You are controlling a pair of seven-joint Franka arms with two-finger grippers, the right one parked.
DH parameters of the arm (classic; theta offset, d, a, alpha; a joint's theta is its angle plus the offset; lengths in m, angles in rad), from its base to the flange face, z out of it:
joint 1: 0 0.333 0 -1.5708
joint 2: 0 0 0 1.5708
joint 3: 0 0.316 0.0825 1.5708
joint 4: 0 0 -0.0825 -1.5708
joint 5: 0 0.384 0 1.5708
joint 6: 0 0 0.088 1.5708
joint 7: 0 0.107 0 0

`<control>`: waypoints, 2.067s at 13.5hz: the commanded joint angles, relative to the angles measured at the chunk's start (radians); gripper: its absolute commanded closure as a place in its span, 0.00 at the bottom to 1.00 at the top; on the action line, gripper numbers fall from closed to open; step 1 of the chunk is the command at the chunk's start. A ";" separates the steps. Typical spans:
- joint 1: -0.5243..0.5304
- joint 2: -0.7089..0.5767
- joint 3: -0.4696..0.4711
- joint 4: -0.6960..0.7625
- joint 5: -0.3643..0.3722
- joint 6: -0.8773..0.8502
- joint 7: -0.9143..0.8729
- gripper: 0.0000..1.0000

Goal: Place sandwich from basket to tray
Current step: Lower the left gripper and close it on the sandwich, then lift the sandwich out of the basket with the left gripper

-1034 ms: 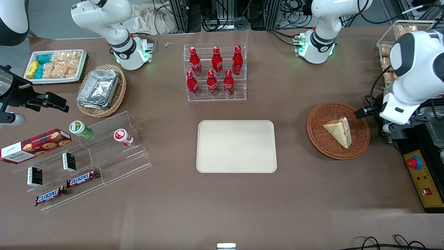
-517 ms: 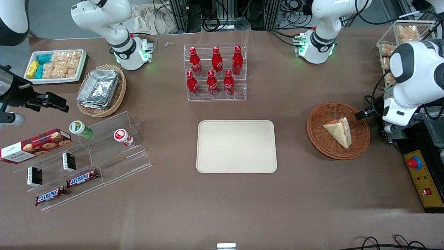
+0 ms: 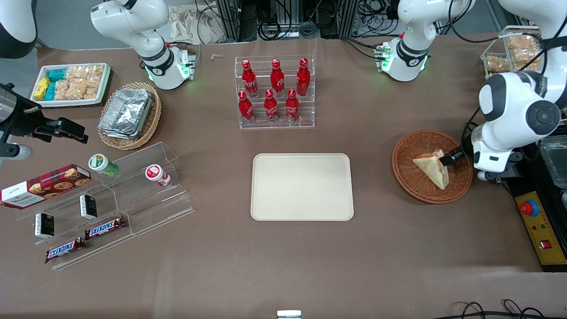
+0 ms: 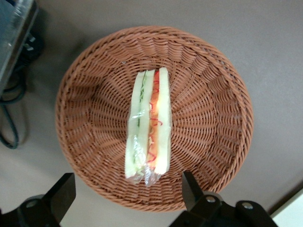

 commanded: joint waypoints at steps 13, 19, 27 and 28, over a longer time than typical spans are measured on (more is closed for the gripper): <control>-0.005 0.126 0.007 -0.086 0.005 0.194 -0.048 0.00; -0.007 0.142 0.007 -0.079 0.010 0.203 -0.055 0.53; -0.021 0.128 0.000 0.094 0.016 -0.044 -0.058 1.00; -0.021 0.120 -0.002 0.135 0.019 -0.106 -0.054 1.00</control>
